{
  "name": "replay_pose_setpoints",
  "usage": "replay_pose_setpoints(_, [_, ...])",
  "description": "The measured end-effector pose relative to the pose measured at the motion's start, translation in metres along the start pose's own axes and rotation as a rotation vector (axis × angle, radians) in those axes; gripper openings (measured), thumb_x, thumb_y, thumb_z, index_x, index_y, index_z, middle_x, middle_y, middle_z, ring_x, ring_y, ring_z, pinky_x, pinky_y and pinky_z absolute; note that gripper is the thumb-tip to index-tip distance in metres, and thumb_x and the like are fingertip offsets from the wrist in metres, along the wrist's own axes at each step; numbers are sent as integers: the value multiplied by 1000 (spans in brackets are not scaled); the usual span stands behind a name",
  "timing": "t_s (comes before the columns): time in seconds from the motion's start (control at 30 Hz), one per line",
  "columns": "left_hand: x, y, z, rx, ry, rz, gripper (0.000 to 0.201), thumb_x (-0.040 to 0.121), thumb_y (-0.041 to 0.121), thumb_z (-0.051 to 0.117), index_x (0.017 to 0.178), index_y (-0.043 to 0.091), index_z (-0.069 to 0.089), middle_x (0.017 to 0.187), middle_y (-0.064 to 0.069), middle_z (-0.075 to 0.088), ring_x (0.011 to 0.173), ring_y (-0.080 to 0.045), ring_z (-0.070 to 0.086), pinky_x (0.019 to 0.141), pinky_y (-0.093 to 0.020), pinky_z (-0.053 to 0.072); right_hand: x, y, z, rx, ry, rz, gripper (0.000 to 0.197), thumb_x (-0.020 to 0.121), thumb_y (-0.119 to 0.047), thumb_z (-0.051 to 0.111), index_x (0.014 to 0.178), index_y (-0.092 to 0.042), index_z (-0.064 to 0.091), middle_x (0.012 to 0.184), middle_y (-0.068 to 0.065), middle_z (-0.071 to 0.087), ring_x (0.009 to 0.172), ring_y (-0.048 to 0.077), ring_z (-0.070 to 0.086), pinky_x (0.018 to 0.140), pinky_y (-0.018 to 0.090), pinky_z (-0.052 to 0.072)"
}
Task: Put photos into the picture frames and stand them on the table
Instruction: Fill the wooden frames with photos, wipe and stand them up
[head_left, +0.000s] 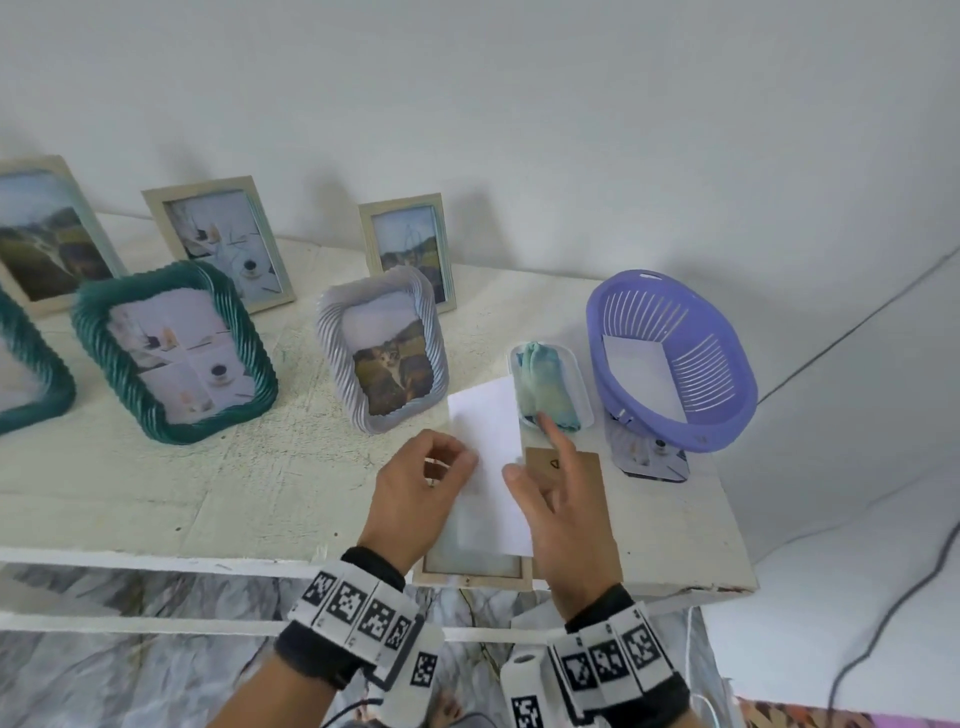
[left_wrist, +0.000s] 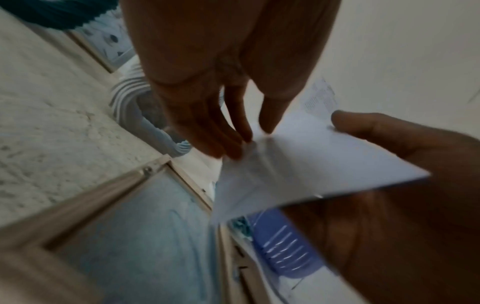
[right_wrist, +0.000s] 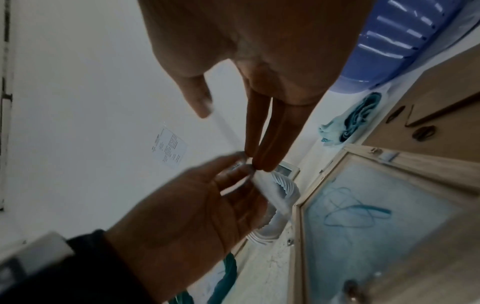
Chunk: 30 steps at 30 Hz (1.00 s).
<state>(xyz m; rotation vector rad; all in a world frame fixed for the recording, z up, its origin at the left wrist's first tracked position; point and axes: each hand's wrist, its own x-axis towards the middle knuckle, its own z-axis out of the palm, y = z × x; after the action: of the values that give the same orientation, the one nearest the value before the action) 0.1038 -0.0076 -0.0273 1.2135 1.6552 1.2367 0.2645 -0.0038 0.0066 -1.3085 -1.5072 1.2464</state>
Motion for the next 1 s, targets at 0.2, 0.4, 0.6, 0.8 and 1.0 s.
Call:
replay_pose_setpoints(0.2, [-6, 28, -5, -457, -263, -217, 49, 103, 46, 32, 112, 19, 72, 104, -8, 75, 99, -25, 71, 87, -43, 56, 7, 2, -3, -63, -103, 15, 43, 89, -61, 46, 132, -55, 40, 125, -24, 61, 109, 8, 64, 94, 49, 49])
replay_pose_setpoints(0.4, [8, 13, 6, -303, -235, -61, 31, 91, 33, 50, 112, 20, 69, 107, -17, 70, 103, -39, 64, 94, -57, 49, 17, -12, -26, -272, -17, -103, 35, 93, -32, 59, 128, -30, 55, 115, -14, 66, 101, -1, 63, 81, 18, 52])
replay_pose_setpoints(0.6, [23, 13, 35, -220, -214, -131, 15, 100, 16, 51, 105, 17, 66, 103, 3, 74, 99, -23, 69, 85, -45, 58, 61, 18, -115, -1048, 265, -192, 51, 80, -23, 72, 127, -11, 58, 117, 12, 64, 107, 36, 55, 90, 45, 46])
replay_pose_setpoints(0.8, [37, 21, 84, -200, -161, -242, 12, 95, 18, 59, 100, 26, 66, 94, -2, 74, 91, -26, 71, 84, -55, 56, 87, 34, -175, -1279, 89, -205, 28, 79, -37, 70, 100, -19, 67, 83, 1, 68, 79, 32, 61, 83, 46, 47])
replay_pose_setpoints(1.0, [52, 36, 143, -177, -144, -292, 22, 82, 33, 67, 103, 29, 62, 94, -2, 76, 86, -24, 73, 83, -51, 58, 107, 17, -216, -1046, 77, -381, 35, 86, -43, 54, 108, -19, 67, 86, -2, 68, 74, 25, 55, 76, 40, 47])
